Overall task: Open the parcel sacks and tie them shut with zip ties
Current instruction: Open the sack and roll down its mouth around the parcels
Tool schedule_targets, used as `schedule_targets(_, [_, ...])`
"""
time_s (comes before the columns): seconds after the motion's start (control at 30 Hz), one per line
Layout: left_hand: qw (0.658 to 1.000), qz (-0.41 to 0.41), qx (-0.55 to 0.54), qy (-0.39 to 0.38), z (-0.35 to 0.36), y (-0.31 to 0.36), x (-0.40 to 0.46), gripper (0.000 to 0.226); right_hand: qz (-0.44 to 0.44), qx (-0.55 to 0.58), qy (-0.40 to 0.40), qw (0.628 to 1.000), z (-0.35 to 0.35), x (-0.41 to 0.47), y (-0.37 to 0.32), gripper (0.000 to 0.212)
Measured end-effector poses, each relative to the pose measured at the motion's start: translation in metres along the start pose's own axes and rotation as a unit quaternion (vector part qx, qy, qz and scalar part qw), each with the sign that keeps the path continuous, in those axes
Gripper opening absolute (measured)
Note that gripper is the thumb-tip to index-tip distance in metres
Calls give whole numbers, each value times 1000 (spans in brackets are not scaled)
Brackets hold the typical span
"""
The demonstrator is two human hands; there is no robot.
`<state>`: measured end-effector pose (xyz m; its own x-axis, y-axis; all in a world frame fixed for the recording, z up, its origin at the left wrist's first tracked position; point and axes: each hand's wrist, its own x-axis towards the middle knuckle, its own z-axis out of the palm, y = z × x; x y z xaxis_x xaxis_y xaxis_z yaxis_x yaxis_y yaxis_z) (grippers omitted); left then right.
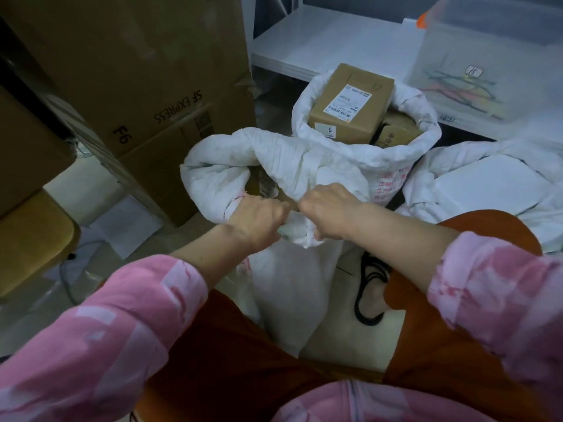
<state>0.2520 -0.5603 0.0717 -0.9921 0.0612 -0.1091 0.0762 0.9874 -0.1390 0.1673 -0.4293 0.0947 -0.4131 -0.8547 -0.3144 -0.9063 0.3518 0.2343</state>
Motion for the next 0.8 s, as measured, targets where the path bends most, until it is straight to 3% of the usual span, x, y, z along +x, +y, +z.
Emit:
schedule_targets(0.1, [990,27,-4,136,15,-9,-7,28,8,-20,29,999,19,2,1,5])
schedule_targets(0.13, [985,22,-4,169,16,-12,-11,31,30,-1,55,998,25,1,1,12])
schedule_targets(0.2, [986,0,-4,164,17,-13,-14,33,82,30,85,993,34,-1,1,37])
schedule_targets(0.27, [997,-56,-41,33,16,-7,-12,27,110,78,117,984,40,-1,-1,46])
schedule_targets(0.33, [972,-97,-146,-155,1,-8,-5,24,111,85,165,976,46,0,-8,47])
schedule_targets(0.37, [952,-104,-213,-193,-10,-12,1,26,108,77,185,974,48,-1,-11,46])
schedule_targets(0.47, [919,-110,-337,-175,-34,-32,19,36,105,67,282,951,52,2,-16,38])
schedule_targets(0.57, [909,-103,-310,-260,-22,-28,29,40,97,88,315,940,46,2,-25,35])
schedule_targets(0.63, [924,-131,-262,-247,-3,-14,31,43,88,141,275,947,45,0,-26,25])
schedule_targets(0.7, [962,-148,-147,-174,7,0,28,33,75,299,112,945,39,0,-12,19])
schedule_targets(0.73, [978,-145,-73,-131,9,5,23,25,59,388,43,919,34,-2,-4,21])
schedule_targets(0.8, [990,-122,30,-62,13,12,16,22,47,443,31,895,21,-2,7,29])
